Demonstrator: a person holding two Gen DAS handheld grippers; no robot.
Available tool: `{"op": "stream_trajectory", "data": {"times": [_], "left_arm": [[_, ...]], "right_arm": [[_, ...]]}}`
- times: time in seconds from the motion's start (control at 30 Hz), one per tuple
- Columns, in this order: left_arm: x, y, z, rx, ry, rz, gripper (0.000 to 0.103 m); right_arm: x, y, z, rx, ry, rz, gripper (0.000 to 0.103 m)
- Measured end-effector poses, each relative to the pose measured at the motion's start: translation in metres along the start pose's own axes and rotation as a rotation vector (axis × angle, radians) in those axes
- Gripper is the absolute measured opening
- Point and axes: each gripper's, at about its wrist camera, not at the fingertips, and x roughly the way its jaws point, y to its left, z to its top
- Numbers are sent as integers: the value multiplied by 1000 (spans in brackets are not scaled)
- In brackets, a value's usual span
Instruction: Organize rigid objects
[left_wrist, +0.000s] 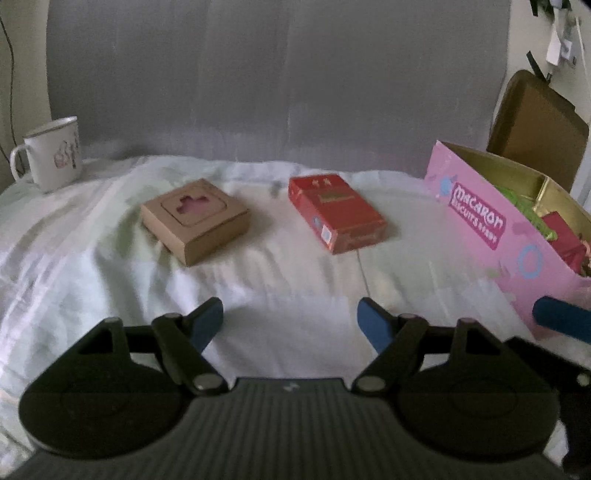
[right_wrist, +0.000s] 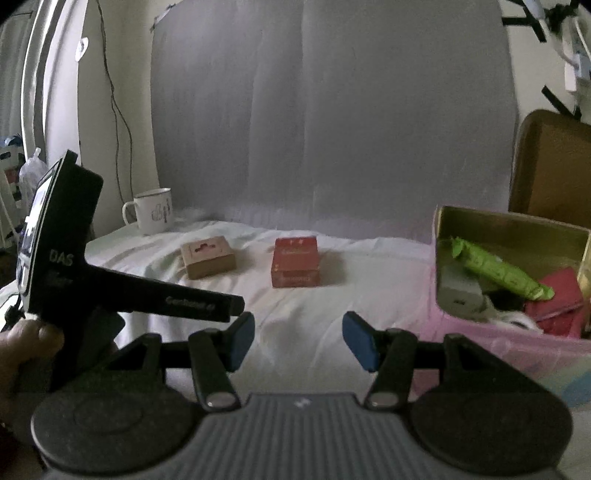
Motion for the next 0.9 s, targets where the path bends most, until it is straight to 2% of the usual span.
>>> {"op": "stream_trajectory", "data": {"times": [0.2,0.3,0.67,0.9], "left_arm": [[-2,0,-2,10,-7,-4,82],[-2,-1,-2,13,-7,1,82],[-2,-4,-5,29,-13,34,84],[0,3,-4,-4,0,37,87]], "right_arm": [[11,-4,-12,42,40,-1,54],[18,-8,-16,72,88,13,54],[22,-17,-18,123,99,39,54],[20,-23,-19,157,86,48,55]]}}
